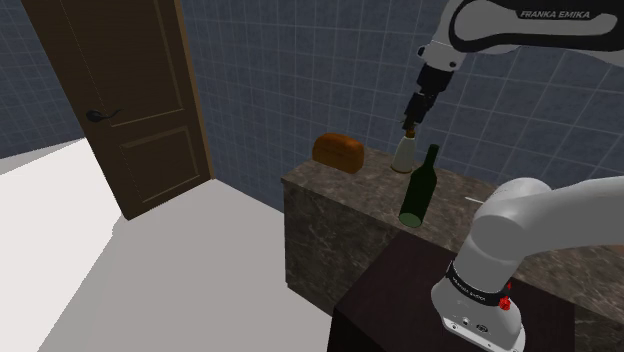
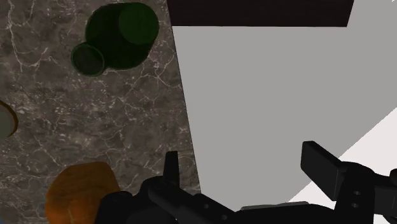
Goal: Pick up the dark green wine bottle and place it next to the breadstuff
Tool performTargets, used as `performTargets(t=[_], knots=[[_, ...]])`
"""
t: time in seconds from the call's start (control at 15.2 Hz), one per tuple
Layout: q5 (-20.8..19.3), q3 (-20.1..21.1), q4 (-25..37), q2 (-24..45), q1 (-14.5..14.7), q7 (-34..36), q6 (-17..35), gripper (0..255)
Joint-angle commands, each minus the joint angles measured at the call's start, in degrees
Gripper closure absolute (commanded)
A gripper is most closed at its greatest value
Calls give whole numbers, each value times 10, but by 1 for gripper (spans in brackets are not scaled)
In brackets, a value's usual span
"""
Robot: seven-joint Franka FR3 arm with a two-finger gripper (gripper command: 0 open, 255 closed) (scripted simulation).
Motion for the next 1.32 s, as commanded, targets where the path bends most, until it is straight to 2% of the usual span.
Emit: performTargets(t=[0.0, 0.59, 1.12, 1.25], knots=[[-19, -21, -16, -3, -13, -19, 8, 0], [-111, -128, -49, 22, -72, -106, 51, 0], [-127, -149, -100, 35, -77, -106, 114, 0], [-127, -149, -100, 35, -77, -106, 114, 0]])
